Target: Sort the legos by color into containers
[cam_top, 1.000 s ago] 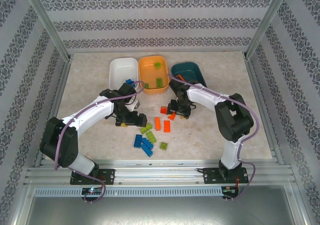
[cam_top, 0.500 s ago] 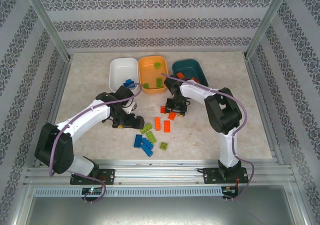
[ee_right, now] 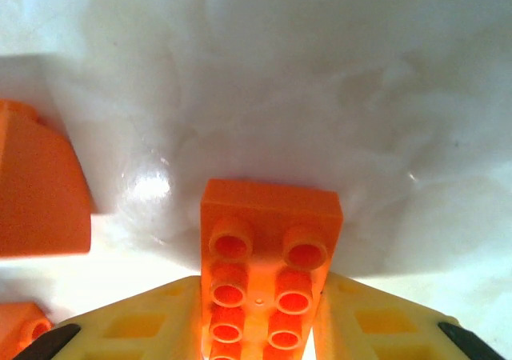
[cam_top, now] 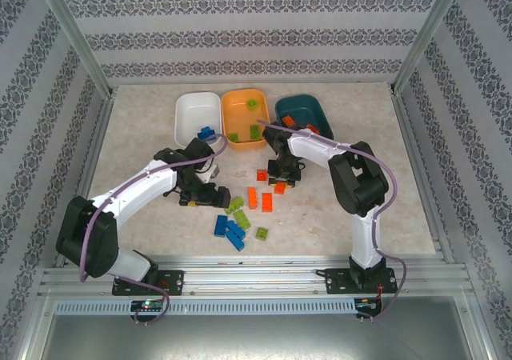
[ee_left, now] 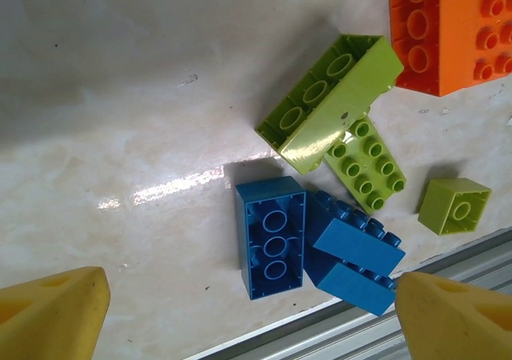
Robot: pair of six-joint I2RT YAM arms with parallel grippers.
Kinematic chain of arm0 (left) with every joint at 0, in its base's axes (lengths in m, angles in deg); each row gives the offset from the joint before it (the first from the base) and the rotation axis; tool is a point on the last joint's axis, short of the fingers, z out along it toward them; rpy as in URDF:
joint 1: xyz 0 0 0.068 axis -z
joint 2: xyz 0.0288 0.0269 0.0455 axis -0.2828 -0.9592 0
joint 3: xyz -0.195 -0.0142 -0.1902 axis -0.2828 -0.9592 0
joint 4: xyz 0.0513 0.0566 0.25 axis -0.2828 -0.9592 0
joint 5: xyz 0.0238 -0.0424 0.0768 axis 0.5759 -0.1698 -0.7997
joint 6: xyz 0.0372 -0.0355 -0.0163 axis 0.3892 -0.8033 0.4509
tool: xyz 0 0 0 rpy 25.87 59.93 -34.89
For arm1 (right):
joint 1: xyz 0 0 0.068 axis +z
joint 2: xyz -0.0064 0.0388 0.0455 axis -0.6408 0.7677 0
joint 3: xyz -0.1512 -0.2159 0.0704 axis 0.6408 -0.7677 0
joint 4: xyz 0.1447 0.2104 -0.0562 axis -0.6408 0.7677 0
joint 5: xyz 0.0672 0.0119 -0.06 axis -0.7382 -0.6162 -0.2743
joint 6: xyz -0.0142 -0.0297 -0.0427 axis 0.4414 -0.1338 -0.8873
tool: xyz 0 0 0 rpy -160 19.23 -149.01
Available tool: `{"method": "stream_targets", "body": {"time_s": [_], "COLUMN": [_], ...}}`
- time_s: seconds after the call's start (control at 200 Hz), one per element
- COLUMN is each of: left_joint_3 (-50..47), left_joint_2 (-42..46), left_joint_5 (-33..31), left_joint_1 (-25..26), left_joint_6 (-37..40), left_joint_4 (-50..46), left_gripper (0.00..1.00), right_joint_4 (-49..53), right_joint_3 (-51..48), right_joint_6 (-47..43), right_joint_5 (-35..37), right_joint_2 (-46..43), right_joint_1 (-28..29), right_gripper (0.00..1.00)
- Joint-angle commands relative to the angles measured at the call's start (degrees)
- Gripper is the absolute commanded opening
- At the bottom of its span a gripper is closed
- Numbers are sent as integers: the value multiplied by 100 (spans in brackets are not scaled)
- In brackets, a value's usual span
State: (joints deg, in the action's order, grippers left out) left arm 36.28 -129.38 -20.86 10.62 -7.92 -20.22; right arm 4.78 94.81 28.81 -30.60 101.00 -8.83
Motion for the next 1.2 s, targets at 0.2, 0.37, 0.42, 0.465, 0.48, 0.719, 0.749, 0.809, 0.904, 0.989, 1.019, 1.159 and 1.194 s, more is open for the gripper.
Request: {"method": "stream_targets", "body": {"time_s": [0.2,0.37,0.42,0.465,0.48,0.719,0.749,0.809,0.904,0.989,1.019,1.159,1.194], "left_joint_3": [350,481,547,610,630,1017,1044,1071,1106,1161,1185,1294,1314], "left_joint_2": [-335,-485,-541,-600,-620,-1015,-1046,-1109,-1193,-1275,-1317,-1500,-1543], "left_joint_5": [55,49,34,18,10,-165,-188,-232,-255,-295,-307,-343,-359], "left_joint_1": [46,69,85,113,127,424,442,467,500,503,510,558,564], "left_joint_6": [180,223,254,297,310,539,539,531,510,510,509,559,574], "left_joint_4": [17,51,31,8,2,-198,-222,-224,-220,-235,-235,-286,-290], "left_gripper": [92,90,89,89,89,85,84,84,83,82,82,81,81], "right_joint_4": [136,114,78,77,76,66,40,-36,-44,-101,-91,-93,-116], "right_joint_3": [-149,197,390,602,666,1752,1849,1999,2276,2405,2449,2440,2396], "right_joint_6": [166,86,7,-43,-64,-228,-220,-199,-156,-141,-137,-163,-171], "right_joint_5": [-132,-191,-218,-262,-274,-420,-435,-452,-515,-526,-543,-600,-618], "right_joint_2": [-1116,-1414,-1391,-1320,-1290,-407,-300,-43,368,638,727,912,892], "right_joint_1": [50,-485,-714,-924,-975,-1780,-1840,-1962,-2112,-2176,-2192,-2209,-2209], "right_gripper": [35,36,36,36,35,35,35,36,35,37,37,45,47]}}
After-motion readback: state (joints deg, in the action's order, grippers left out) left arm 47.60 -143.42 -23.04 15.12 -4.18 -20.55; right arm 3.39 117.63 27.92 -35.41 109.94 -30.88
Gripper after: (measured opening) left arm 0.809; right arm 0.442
